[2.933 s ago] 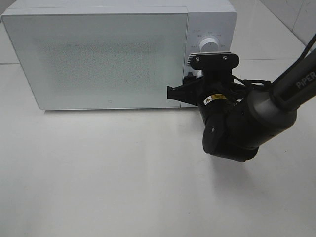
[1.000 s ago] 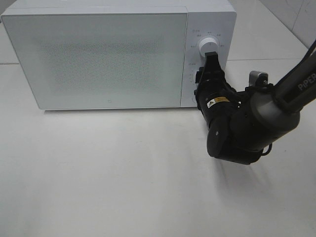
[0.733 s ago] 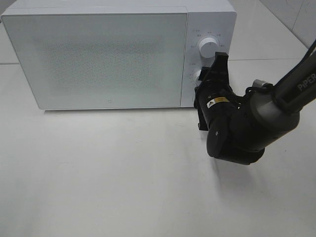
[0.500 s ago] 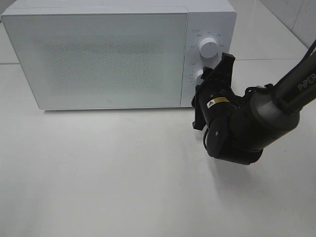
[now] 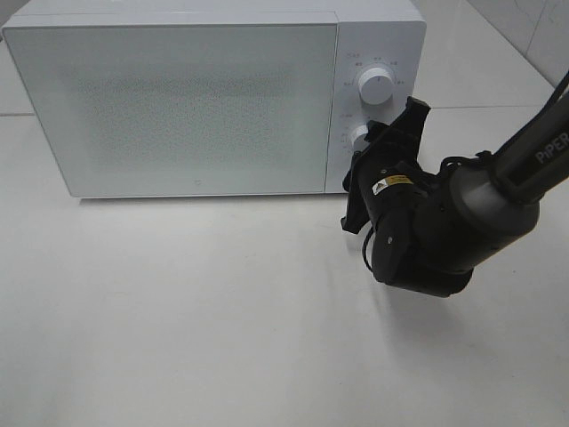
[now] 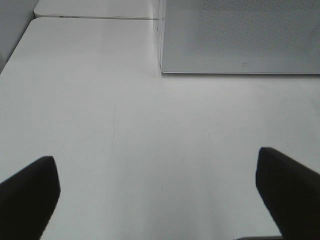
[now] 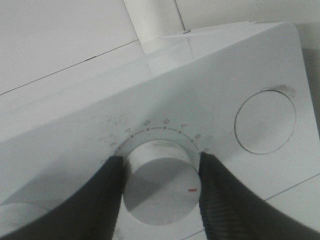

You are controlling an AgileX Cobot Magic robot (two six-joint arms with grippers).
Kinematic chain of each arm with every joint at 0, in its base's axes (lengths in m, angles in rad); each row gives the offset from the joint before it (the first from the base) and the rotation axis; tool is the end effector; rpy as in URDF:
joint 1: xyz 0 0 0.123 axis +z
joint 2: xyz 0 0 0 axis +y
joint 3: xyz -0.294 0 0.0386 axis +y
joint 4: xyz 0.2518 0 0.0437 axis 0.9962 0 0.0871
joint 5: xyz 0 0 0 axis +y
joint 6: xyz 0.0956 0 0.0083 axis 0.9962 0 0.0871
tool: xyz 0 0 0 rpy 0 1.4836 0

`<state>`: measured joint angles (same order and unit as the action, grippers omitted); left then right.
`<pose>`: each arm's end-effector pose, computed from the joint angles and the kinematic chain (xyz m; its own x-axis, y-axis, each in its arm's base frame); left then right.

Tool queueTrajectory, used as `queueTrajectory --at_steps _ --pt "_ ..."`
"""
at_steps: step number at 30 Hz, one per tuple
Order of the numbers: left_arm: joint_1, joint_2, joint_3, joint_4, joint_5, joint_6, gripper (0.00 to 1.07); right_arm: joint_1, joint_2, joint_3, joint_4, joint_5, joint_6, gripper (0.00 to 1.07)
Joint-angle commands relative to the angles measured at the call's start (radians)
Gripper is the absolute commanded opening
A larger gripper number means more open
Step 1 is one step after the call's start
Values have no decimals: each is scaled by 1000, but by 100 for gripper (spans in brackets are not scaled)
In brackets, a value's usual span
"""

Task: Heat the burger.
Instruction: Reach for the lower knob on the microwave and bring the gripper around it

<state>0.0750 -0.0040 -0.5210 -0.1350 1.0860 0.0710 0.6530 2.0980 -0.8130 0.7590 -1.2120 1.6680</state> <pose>-0.0124 -0.0124 0.2812 -0.4514 -0.0262 -0.8919 0.0350 0.9983 -0.0470 0.3292 0.1740 0.1207 0.0741 0.9363 0.3432 0.0573 -0.3476 0.9359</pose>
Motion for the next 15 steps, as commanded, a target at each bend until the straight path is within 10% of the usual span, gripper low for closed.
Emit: queueTrajectory --at_steps 1,15 --pt "-1 -16 3 2 -13 0 100 -1 -7 -33 -114 -189 -1 3" --pt "-1 -16 3 2 -13 0 100 -1 -7 -33 -85 -189 -66 25"
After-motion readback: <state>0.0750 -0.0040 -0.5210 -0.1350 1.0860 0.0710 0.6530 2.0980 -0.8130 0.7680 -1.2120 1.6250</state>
